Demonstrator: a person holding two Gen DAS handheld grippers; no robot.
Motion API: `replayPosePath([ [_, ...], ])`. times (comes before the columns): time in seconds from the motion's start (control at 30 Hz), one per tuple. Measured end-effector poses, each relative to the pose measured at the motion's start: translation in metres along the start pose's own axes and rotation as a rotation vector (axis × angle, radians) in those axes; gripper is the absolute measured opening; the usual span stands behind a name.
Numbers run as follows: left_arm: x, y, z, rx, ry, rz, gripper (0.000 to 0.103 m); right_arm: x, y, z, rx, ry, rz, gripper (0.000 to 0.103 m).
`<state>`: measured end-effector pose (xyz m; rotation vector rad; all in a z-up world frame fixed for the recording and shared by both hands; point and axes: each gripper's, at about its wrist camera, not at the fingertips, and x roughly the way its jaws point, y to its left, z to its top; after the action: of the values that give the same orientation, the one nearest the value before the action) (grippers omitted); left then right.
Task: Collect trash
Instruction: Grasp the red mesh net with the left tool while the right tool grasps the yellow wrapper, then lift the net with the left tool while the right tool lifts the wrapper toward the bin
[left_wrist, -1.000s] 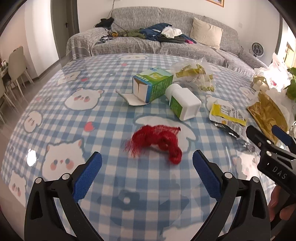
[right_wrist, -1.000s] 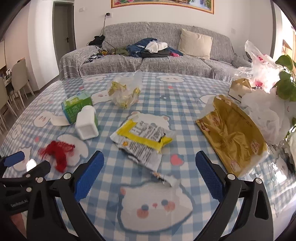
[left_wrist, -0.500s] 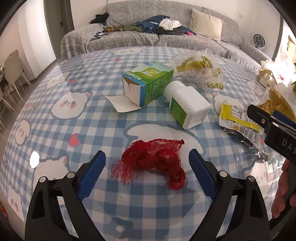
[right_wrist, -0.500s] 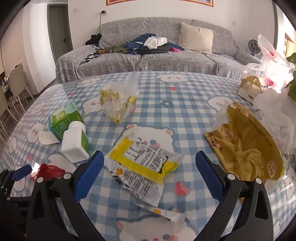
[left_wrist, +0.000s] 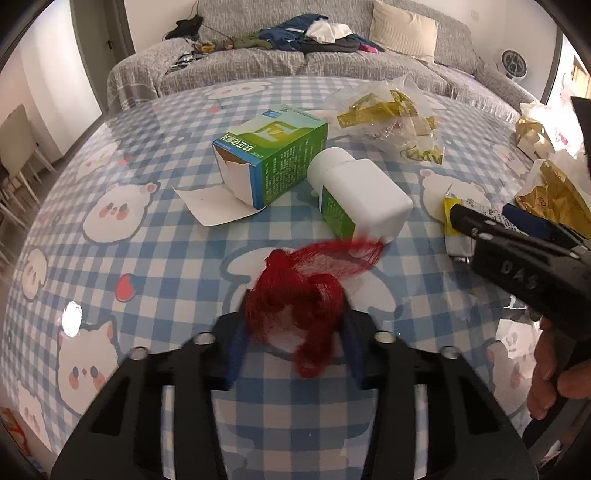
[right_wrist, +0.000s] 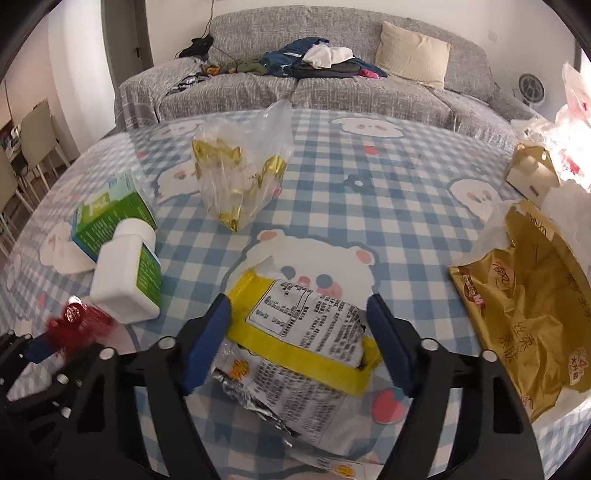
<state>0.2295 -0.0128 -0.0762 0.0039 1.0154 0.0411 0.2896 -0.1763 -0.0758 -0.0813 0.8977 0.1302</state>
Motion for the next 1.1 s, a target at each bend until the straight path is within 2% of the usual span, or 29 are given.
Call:
replayPosePath([
  [0.1,0.000,-0.001,0.001,-0.004,-0.001,0.003,0.022,0.001,0.003,-0.001,-0.019,-0.005,-0.006,0.060],
  [0.23,0.001,0.002,0.003,-0.024,-0.001,0.002,0.017,0.001,0.005,-0.004,-0.037,-0.002,-0.033,0.035],
  [0.3,0.001,0.005,0.003,-0.030,-0.001,-0.004,0.017,0.003,0.002,-0.004,-0.041,0.006,-0.034,0.031],
  [0.6,-0.001,0.010,0.003,-0.041,0.004,-0.021,0.016,0.001,-0.003,-0.006,-0.019,0.005,-0.017,0.018],
  [1.1,-0.010,0.018,0.003,-0.049,0.002,-0.027,0.016,-0.013,-0.005,-0.004,0.000,-0.010,-0.010,0.017],
])
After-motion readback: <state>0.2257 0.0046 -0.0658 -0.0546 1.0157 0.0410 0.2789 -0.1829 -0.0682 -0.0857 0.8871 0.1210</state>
